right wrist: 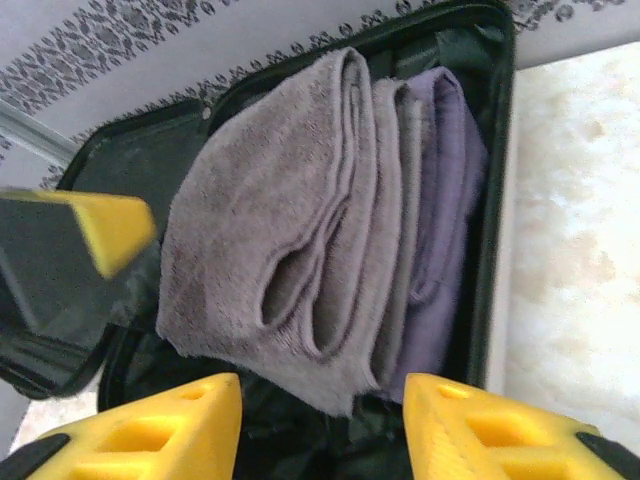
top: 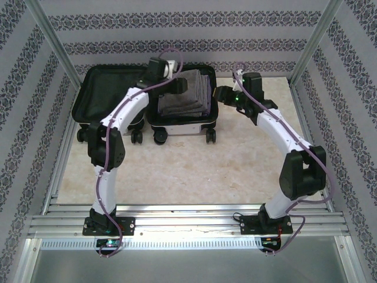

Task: Pack the luggage

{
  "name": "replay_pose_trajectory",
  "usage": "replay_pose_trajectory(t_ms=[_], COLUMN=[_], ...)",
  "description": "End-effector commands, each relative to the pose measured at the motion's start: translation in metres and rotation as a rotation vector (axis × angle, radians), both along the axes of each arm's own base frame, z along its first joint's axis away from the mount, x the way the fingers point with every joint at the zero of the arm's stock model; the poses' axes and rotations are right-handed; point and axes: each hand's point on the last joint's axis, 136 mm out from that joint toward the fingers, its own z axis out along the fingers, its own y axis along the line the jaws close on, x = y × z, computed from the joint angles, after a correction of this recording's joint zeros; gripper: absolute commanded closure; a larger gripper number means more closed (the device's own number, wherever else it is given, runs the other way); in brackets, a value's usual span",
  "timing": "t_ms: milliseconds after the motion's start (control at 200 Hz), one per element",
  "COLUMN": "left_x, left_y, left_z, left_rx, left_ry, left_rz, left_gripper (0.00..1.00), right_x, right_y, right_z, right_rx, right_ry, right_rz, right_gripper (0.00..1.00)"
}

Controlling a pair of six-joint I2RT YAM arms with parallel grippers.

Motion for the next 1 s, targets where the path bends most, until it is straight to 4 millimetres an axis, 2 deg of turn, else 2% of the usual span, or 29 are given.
replay_pose_trajectory(t_ms=[0, 260, 505, 774, 994], left_x=[0.001, -0.004, -0.004, -0.004, -0.004], left_y=[-0.004, -0.019, -0.034, -0.037, -0.037], left_z=[-0.021, -0.051, -0.079, -0.090, -0.096], left_rx=[0.106, 0.033, -0.034, -0.059, -0.062], left_ry=[0.005, 0.029, 0.058, 0.080, 0.090], left_rz=[0.034, 0.023, -0.017, -0.016, -0.013], left_gripper=[0.37, 0.37, 0.38, 0.39, 0.40], right_x=[0.019, 0.070, 0.117, 0.136, 0.155], right_y=[0.015, 0.042, 0.074, 0.104, 0.112], right_z=[0.016, 0.002, -0.013, -0.033, -0.070], right_rx=[0.021, 0.120, 0.172, 0.194, 0.148], right_ry=[-0.062, -0.083, -0.064, -0.033, 0.060], right_rz=[0.033, 0.081, 0.151, 0.213, 0.169], right_gripper=[0.59, 0.73, 0.78, 0.78, 0.77])
